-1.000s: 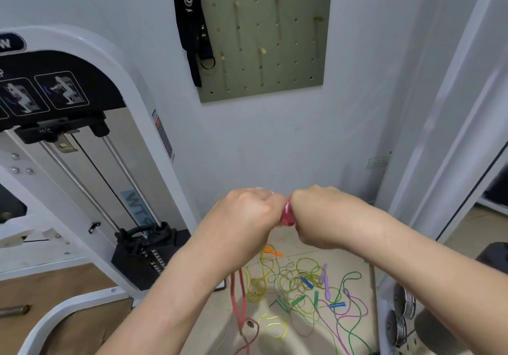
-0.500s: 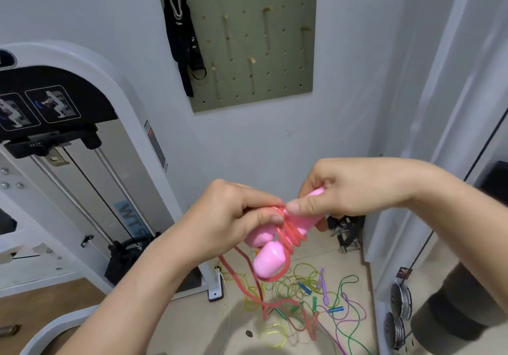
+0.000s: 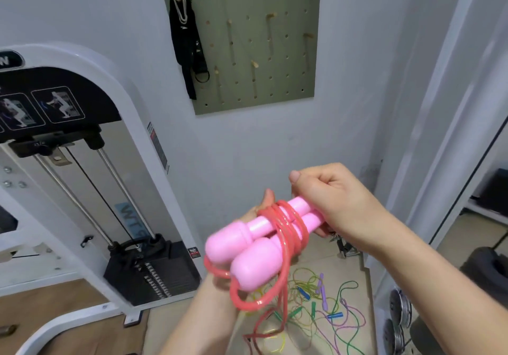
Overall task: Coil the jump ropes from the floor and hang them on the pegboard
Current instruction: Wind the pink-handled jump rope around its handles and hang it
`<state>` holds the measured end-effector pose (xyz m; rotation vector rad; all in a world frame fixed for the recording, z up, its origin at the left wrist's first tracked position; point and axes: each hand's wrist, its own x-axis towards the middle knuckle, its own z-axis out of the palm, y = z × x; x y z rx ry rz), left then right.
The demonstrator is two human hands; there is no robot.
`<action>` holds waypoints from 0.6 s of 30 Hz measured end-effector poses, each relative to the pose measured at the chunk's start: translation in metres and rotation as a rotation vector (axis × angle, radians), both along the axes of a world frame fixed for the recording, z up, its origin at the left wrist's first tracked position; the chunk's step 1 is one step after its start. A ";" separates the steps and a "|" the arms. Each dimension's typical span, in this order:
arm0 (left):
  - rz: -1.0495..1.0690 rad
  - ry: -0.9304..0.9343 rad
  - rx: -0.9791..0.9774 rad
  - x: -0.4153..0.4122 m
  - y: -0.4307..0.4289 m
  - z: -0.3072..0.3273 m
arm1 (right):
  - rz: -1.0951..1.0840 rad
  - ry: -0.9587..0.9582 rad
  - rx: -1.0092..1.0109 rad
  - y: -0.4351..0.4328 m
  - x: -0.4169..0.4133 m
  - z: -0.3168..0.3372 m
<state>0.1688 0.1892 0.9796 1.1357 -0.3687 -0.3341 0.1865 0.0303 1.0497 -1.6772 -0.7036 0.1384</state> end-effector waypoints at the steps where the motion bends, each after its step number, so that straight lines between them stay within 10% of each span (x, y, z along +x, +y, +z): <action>1: -0.022 -0.014 -0.068 -0.002 -0.007 -0.007 | -0.066 0.035 0.036 0.001 0.000 -0.003; 8: 0.695 -0.021 0.008 -0.015 -0.035 0.005 | -0.384 0.409 0.349 0.022 0.000 -0.028; 18: 0.800 -0.136 0.386 -0.014 -0.035 -0.014 | -0.530 0.415 0.395 0.037 0.001 -0.038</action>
